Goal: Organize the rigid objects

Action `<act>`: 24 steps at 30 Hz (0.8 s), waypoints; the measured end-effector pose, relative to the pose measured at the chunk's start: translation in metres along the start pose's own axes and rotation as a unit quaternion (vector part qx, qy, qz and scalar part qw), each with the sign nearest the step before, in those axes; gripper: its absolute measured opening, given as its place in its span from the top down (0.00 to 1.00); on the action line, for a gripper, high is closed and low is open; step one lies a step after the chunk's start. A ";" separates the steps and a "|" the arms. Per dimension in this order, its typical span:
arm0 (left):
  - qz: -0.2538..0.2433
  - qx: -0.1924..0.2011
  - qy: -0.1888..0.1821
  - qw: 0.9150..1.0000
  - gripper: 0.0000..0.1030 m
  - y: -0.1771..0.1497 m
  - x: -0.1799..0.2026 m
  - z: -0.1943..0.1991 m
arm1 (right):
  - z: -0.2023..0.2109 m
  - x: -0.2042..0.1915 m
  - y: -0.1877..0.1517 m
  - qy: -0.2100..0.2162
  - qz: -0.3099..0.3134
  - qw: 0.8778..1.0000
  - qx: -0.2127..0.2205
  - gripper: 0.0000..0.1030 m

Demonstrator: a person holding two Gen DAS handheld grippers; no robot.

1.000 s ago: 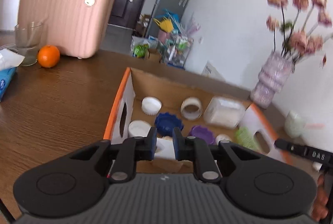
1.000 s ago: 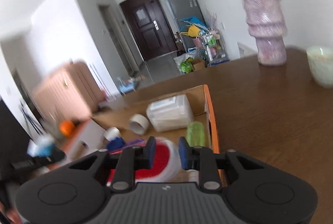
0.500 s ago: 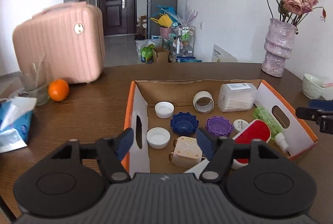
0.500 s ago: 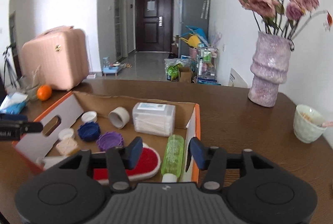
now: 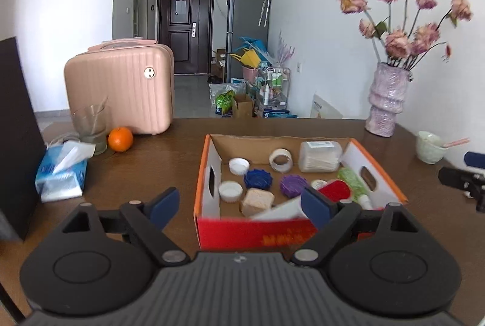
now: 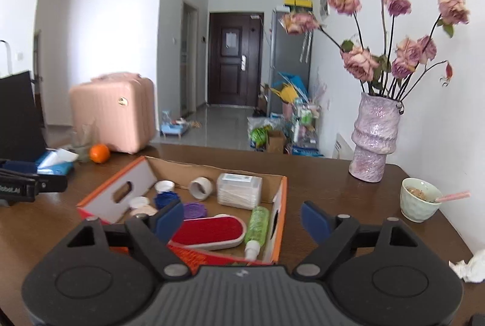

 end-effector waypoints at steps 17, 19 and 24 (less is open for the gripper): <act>-0.012 0.137 0.076 0.988 0.00 -0.138 -0.010 0.179 | 0.166 -0.058 -0.114 -0.020 0.002 0.995 0.103 0.01; -0.003 0.139 0.066 0.988 0.00 -0.162 -0.012 0.196 | 0.181 -0.069 -0.137 -0.018 -0.007 0.995 0.098 0.00; -0.007 0.123 0.044 0.991 0.00 -0.206 -0.014 0.224 | 0.226 -0.109 -0.190 -0.013 0.006 0.995 0.102 0.00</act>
Point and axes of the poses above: each gripper's, at about its wrist camera, not at the fingertips, and z roughly against the way its jaws point, x to its right, y to its top, the point moved 10 cm from there along -z, roughly the way its jaws point, and after that the axes turned 3 degrees about -x, right-handed, at the moved point
